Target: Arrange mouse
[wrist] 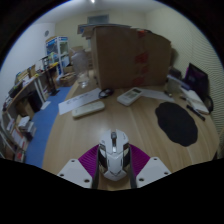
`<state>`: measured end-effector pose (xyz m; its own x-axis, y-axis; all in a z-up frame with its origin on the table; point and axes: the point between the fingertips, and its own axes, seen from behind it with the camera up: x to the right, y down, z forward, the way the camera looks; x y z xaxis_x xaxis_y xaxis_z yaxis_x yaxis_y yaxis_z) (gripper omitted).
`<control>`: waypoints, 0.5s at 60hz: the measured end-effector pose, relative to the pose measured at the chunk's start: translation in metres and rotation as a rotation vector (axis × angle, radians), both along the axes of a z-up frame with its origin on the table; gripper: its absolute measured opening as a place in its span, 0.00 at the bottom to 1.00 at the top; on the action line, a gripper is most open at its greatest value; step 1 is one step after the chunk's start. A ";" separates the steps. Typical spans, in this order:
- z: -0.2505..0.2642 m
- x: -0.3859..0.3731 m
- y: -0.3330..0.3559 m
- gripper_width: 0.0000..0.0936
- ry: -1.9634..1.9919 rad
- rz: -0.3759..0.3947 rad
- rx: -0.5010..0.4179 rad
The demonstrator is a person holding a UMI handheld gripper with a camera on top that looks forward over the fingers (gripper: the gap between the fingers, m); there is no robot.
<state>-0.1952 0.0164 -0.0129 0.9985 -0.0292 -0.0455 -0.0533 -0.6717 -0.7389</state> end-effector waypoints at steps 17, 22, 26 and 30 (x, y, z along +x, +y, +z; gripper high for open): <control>0.228 0.073 0.064 0.41 -0.082 0.064 0.353; 0.236 0.140 0.082 0.41 -0.096 -0.009 0.368; 0.194 0.181 0.089 0.41 -0.083 -0.025 0.296; 0.122 0.210 0.093 0.41 -0.032 -0.027 0.192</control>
<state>0.0153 0.1091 0.1086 0.9985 -0.0498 -0.0212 -0.0440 -0.5168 -0.8550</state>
